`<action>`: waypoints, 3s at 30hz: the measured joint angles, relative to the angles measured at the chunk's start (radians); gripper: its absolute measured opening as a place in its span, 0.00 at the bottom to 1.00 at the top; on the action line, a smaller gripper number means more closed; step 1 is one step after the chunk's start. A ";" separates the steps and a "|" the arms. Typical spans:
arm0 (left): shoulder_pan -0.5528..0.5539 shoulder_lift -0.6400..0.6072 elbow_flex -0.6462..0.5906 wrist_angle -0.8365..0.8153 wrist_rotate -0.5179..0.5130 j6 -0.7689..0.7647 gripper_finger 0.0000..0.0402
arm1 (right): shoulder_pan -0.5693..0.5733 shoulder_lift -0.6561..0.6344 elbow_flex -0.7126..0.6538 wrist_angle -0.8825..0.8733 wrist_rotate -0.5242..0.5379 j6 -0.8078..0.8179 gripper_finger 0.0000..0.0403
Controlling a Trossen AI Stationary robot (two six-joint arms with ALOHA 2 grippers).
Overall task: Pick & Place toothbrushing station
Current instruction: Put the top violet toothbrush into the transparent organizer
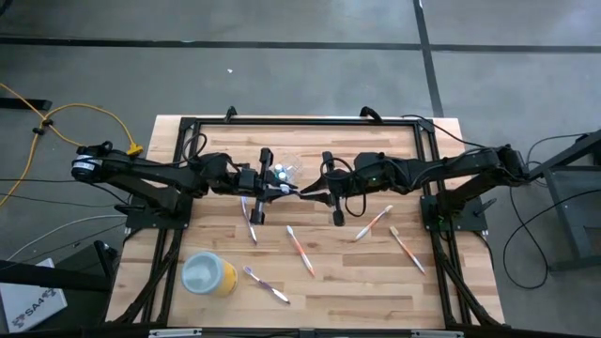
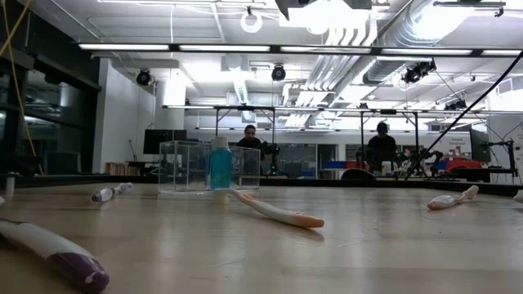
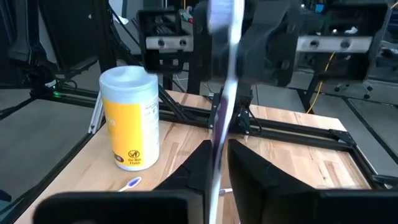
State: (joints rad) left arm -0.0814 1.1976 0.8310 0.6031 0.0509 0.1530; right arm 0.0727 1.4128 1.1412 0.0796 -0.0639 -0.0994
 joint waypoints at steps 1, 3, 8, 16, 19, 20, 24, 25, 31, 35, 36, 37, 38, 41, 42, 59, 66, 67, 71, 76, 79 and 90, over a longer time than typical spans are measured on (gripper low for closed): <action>0.000 0.000 0.000 -0.002 0.000 0.000 0.02 | 0.000 0.000 0.000 0.001 0.000 0.000 0.12; 0.000 0.000 0.000 -0.002 0.000 -0.003 0.01 | 0.000 0.000 0.000 0.006 0.001 0.000 0.14; 0.018 0.000 0.000 -0.022 0.000 -0.071 0.01 | 0.000 0.000 0.000 0.007 0.021 -0.006 0.23; 0.138 0.000 0.000 -0.074 -0.035 -0.102 0.01 | 0.000 -0.033 0.000 -0.043 0.188 -0.049 0.38; 0.234 0.000 0.000 -0.083 0.010 -0.151 0.01 | 0.008 -0.055 0.000 -0.085 0.241 -0.051 0.42; 0.274 0.000 0.000 -0.088 0.043 -0.182 0.01 | 0.016 -0.056 0.001 -0.085 0.253 -0.047 0.43; 0.457 0.000 0.000 -0.111 0.215 -0.295 0.01 | 0.045 -0.059 0.000 -0.112 0.252 -0.031 0.45; 0.499 0.000 0.000 -0.128 0.252 -0.314 0.01 | 0.050 -0.061 0.000 -0.117 0.253 -0.031 0.45; 0.716 0.049 0.000 -0.173 0.479 -0.391 0.01 | 0.106 -0.063 0.000 -0.146 0.255 -0.003 0.44; 0.785 0.126 0.000 -0.151 0.552 -0.400 0.01 | 0.142 -0.063 0.000 -0.142 0.256 0.001 0.44; 0.792 0.148 0.000 -0.133 0.569 -0.405 0.01 | 0.149 -0.063 0.000 -0.143 0.256 0.002 0.44; 0.797 0.173 0.000 -0.115 0.583 -0.411 0.01 | 0.157 -0.063 0.000 -0.142 0.258 0.002 0.44; 0.799 0.200 0.000 -0.090 0.597 -0.414 0.01 | 0.164 -0.063 0.000 -0.142 0.258 0.004 0.44; 0.799 0.274 0.000 -0.016 0.609 -0.440 0.01 | 0.184 -0.063 0.000 -0.142 0.268 0.020 0.43; 0.799 0.295 0.000 0.006 0.609 -0.447 0.01 | 0.189 -0.063 0.000 -0.144 0.269 0.021 0.43; 0.828 0.366 0.000 -0.054 0.607 -0.433 0.01 | 0.230 -0.063 0.000 -0.208 0.275 0.055 0.43; 0.832 0.366 0.000 -0.151 0.628 -0.389 0.01 | 0.230 -0.063 0.000 -0.205 0.275 0.054 0.43; 0.831 0.366 0.000 -0.152 0.633 -0.387 0.01 | 0.230 -0.063 0.000 -0.204 0.275 0.054 0.43; 0.820 0.366 0.000 -0.159 0.636 -0.379 0.01 | 0.230 -0.062 0.000 -0.204 0.274 0.054 0.43; 0.789 0.385 0.000 -0.152 0.633 -0.337 0.01 | 0.230 -0.062 0.000 -0.193 0.273 0.054 0.43; 0.774 0.416 0.000 -0.118 0.630 -0.335 0.01 | 0.230 -0.062 0.000 -0.187 0.271 0.066 0.43; 0.767 0.504 0.000 -0.045 0.628 -0.324 0.02 | 0.260 -0.062 0.000 -0.180 0.273 0.073 0.43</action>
State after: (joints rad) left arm 0.6851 1.7012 0.8310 0.5577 0.6788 -0.1715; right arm 0.3330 1.3510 1.1416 -0.1001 0.2095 -0.0265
